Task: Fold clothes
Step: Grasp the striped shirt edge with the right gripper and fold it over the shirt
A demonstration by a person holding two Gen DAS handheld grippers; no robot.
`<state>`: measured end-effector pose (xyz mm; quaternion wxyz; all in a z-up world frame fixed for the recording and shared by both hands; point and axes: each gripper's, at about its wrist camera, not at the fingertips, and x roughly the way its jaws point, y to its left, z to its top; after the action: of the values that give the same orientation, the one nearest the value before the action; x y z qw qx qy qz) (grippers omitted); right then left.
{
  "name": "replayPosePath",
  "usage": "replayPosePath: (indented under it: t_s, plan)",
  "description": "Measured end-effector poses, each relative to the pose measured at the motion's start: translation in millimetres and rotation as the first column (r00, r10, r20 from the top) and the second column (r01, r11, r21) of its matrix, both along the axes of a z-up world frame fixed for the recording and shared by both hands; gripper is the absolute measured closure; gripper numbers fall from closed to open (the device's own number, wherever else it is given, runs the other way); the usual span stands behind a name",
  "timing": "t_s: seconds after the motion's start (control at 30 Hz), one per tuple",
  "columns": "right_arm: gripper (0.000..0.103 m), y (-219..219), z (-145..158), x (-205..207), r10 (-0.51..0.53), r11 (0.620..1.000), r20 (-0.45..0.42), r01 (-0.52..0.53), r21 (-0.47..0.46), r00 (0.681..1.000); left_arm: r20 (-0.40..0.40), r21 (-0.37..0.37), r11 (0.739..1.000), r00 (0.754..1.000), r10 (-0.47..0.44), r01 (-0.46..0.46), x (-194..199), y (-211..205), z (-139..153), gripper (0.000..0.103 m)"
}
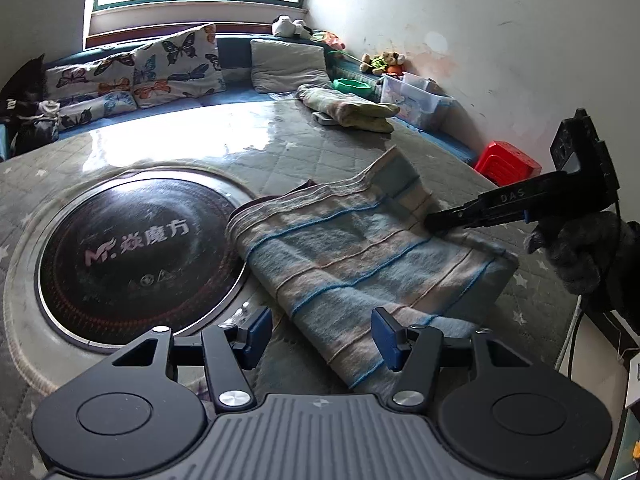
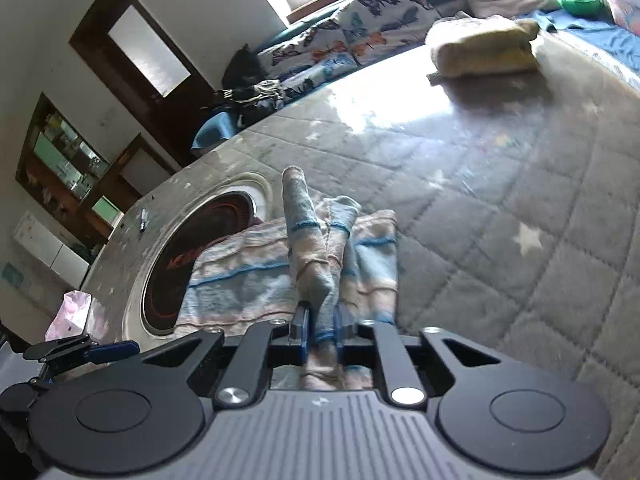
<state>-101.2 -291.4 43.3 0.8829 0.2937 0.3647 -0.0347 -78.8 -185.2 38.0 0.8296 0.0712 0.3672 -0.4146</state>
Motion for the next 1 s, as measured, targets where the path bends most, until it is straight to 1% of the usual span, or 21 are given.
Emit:
replayPosePath:
  t_s: [0.1,0.17,0.3,0.4,0.5,0.53,0.57,0.63,0.67,0.73,0.83,0.93,1.0]
  plan:
    - [0.086,-4.9,4.1,-7.2,-0.032,0.999,0.009,0.033,-0.044,0.999,0.013,0.004,1.0,1.0,-0.023,0.023,0.6,-9.5,2.1,0.045]
    - [0.086,-6.6,12.3,-9.9,-0.046,0.993,0.031,0.049,-0.103,0.998,0.019,0.008,0.999,0.999,-0.04,0.04,0.0,-16.9,1.5,0.045]
    - [0.086,4.5,29.4,0.7,0.022,0.987,0.101,-0.005,-0.16,0.995,0.031,0.018,0.996,0.996,-0.082,0.082,-1.7,-35.2,-2.7,0.045]
    - [0.086,15.0,27.2,24.3,0.087,0.975,0.086,-0.067,-0.21,0.992,0.041,0.032,0.994,0.994,-0.104,0.103,-0.1,-47.2,-8.3,0.045]
    - [0.086,25.8,23.5,49.5,0.152,0.957,0.061,-0.131,-0.258,0.986,0.05,0.059,0.994,0.994,-0.096,0.093,5.9,-56.2,-14.7,0.046]
    - [0.086,25.1,17.6,59.2,0.154,0.954,0.044,-0.137,-0.268,0.987,0.046,0.063,0.994,0.995,-0.091,0.088,9.2,-56.6,-16.6,0.046]
    - [0.086,22.2,11.2,66.6,0.148,0.953,0.027,-0.136,-0.272,0.989,0.04,0.066,0.994,0.996,-0.084,0.081,13.6,-56.3,-18.3,0.046]
    - [0.089,11.4,-0.5,72.4,0.13,0.963,0.011,-0.123,-0.239,0.991,0.031,0.076,0.995,0.997,-0.069,0.066,23.0,-55.3,-21.3,0.046]
    - [0.093,5.6,-6.4,74.8,0.12,0.969,0.004,-0.116,-0.22,0.993,0.028,0.081,0.995,0.998,-0.06,0.058,27.1,-54.9,-22.0,0.046]
    - [0.093,2.3,-7.1,74.9,0.123,0.971,0.008,-0.118,-0.209,0.992,0.025,0.082,0.996,0.999,-0.045,0.043,35.1,-54.7,-20.2,0.047]
    - [0.092,-0.8,-5.4,73.9,0.133,0.972,0.018,-0.126,-0.199,0.991,0.026,0.053,0.998,0.999,-0.04,0.039,45.1,-59.5,-10.7,0.047]
    - [0.091,-3.8,-3.7,72.9,0.142,0.973,0.029,-0.135,-0.189,0.989,0.051,0.035,0.997,0.997,-0.066,0.064,52.7,-76.1,-3.7,0.051]
    - [0.091,-6.5,-4.5,73.8,0.145,0.974,0.033,-0.137,-0.179,0.989,0.04,0.022,0.996,0.995,-0.089,0.088,61.9,-92.3,-3.4,0.057]
